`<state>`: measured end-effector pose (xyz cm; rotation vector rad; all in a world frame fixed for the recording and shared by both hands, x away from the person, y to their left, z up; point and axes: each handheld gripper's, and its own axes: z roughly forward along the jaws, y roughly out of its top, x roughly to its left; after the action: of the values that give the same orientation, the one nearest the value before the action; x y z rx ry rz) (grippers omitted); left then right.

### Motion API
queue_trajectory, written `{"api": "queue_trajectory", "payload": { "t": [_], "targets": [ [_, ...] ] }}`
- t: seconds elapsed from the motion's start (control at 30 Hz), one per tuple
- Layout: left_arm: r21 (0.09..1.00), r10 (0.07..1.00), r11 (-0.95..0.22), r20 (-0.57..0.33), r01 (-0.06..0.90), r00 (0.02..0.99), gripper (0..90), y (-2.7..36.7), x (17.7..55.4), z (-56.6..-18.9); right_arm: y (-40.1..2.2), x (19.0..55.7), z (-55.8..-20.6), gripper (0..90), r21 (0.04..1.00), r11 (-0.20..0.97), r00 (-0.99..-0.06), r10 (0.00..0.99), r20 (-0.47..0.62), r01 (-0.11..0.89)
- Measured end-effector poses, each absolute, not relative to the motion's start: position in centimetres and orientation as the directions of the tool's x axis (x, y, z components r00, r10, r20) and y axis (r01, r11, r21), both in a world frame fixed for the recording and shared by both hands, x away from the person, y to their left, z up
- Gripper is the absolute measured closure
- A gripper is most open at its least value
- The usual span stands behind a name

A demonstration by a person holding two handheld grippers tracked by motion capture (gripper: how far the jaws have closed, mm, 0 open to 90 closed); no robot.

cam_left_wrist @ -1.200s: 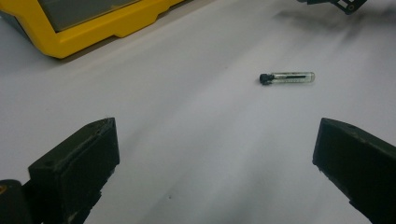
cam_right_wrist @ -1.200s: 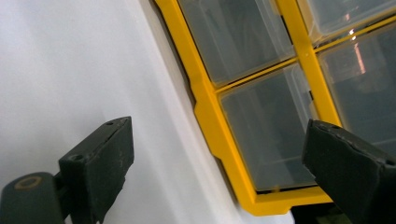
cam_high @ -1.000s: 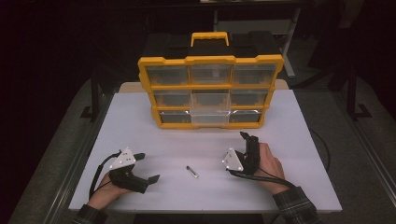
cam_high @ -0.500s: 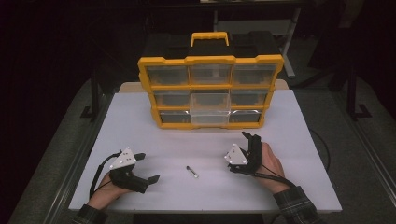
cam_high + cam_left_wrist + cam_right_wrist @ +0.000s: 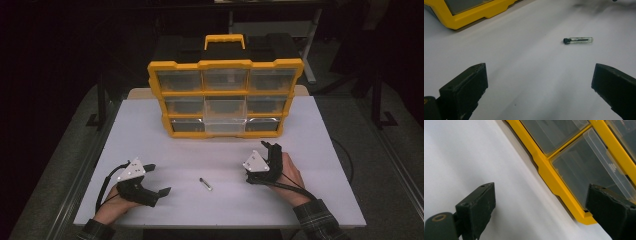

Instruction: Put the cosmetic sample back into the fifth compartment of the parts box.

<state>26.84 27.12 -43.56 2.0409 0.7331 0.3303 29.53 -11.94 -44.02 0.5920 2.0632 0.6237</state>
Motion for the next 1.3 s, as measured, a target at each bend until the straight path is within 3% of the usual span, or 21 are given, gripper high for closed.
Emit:
{"api": "queue_trajectory", "payload": {
  "t": [0.83,1.3],
  "targets": [
    [0.835,0.617,-0.400,-0.060,0.378,0.785,0.0,27.1,26.8,-43.6,-12.7,30.1,-43.4,8.7,0.727,0.625,-0.531,0.734,-0.424,0.283],
    [0.835,0.616,-0.403,-0.056,0.376,0.786,0.0,27.1,26.8,-43.6,-13.7,30.7,-43.0,8.7,0.782,0.507,-0.547,0.796,-0.261,0.364]
  ]
}}
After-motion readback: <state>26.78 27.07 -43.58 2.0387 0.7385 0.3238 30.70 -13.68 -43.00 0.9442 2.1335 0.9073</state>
